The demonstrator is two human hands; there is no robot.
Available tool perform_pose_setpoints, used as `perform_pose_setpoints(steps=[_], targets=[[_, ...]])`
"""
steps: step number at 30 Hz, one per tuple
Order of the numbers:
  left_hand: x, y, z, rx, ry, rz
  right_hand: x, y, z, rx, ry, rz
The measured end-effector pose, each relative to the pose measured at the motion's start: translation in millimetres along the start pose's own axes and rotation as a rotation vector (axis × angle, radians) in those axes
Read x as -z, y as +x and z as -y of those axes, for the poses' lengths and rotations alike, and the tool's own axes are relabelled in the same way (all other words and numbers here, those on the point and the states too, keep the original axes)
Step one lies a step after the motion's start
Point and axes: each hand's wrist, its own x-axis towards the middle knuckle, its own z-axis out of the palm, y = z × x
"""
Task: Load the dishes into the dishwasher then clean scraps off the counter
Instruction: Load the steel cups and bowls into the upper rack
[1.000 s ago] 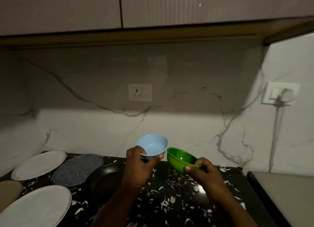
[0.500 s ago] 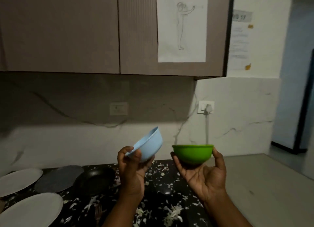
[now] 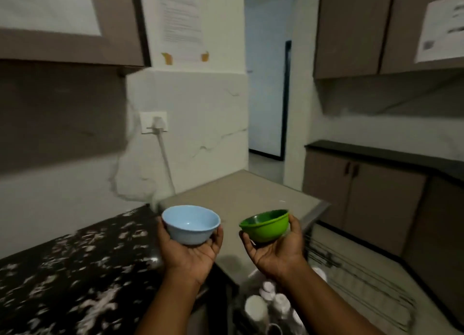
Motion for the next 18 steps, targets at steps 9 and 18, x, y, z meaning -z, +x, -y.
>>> perform_pose_setpoints(steps=[9, 18], targets=[[-10, 115, 285, 0.263, 0.381, -0.171, 212, 34, 205, 0.191, -0.094, -0.402], [74, 171, 388, 0.374, 0.743, -0.377, 397, 85, 256, 0.169, -0.706, -0.972]])
